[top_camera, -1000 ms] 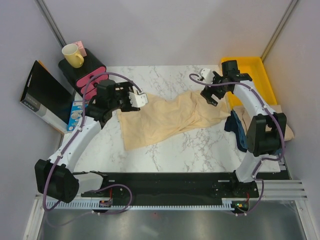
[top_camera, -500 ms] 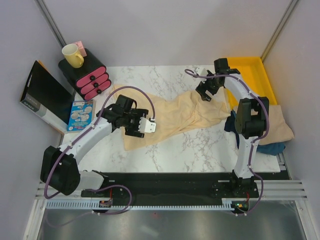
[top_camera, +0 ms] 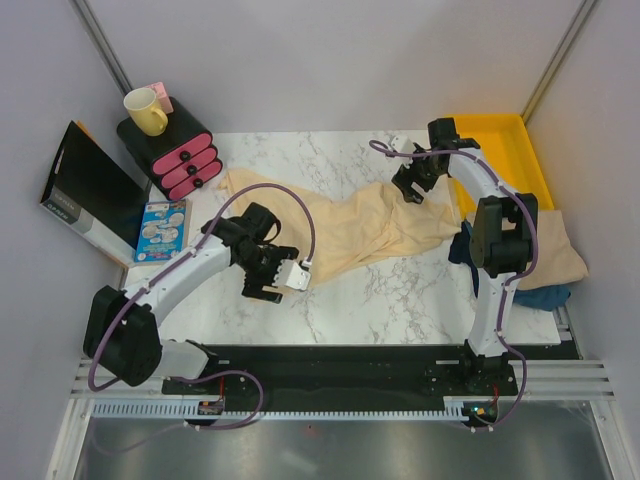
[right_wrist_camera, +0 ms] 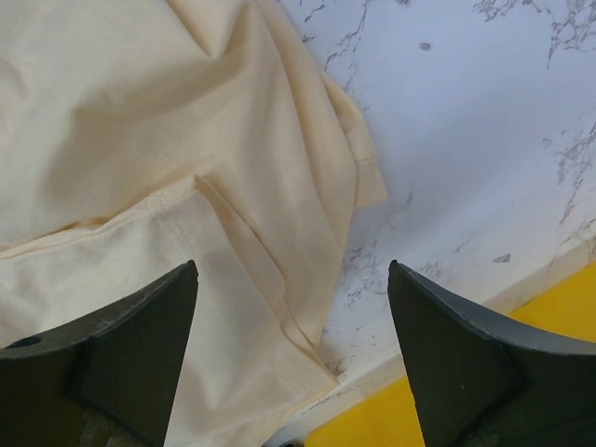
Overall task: Fold and stack the t-shirts
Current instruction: Flatten out the tshirt
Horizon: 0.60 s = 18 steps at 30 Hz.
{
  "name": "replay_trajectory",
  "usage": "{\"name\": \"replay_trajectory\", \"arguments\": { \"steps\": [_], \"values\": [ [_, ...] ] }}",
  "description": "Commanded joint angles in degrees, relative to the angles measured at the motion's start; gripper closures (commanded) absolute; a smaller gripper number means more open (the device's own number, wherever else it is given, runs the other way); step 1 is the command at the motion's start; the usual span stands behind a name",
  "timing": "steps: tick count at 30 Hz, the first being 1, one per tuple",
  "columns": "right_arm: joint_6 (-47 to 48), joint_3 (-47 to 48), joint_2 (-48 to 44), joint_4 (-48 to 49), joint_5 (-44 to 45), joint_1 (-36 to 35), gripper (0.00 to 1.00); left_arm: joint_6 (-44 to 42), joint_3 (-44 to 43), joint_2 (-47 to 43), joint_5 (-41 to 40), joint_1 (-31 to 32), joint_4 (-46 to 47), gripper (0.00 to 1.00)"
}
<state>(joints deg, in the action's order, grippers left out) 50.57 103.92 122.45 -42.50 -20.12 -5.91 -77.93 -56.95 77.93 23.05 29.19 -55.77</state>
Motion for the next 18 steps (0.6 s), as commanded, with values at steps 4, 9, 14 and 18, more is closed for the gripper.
{"name": "replay_trajectory", "arguments": {
  "steps": [4,9,14,18],
  "values": [
    [-0.55,0.06,-1.52,-1.01,-2.38,-0.15,0.11,2.08,0.78,5.64,0.16,0.61,-4.00,0.11],
    [-1.43,0.76,-1.87,-1.01,-2.38,-0.15,0.11,6.47,5.35,6.89,-4.06,0.52,3.89,0.00],
    [-1.96,0.85,-2.39,-1.27,-2.73,-0.15,0.11,8.14,9.39,5.57,-6.26,0.43,9.88,0.00],
    [-2.75,1.20,-2.48,-1.36,-3.00,-0.07,0.11,8.59,13.70,4.78,-9.42,0.43,15.50,0.00]
  ]
}}
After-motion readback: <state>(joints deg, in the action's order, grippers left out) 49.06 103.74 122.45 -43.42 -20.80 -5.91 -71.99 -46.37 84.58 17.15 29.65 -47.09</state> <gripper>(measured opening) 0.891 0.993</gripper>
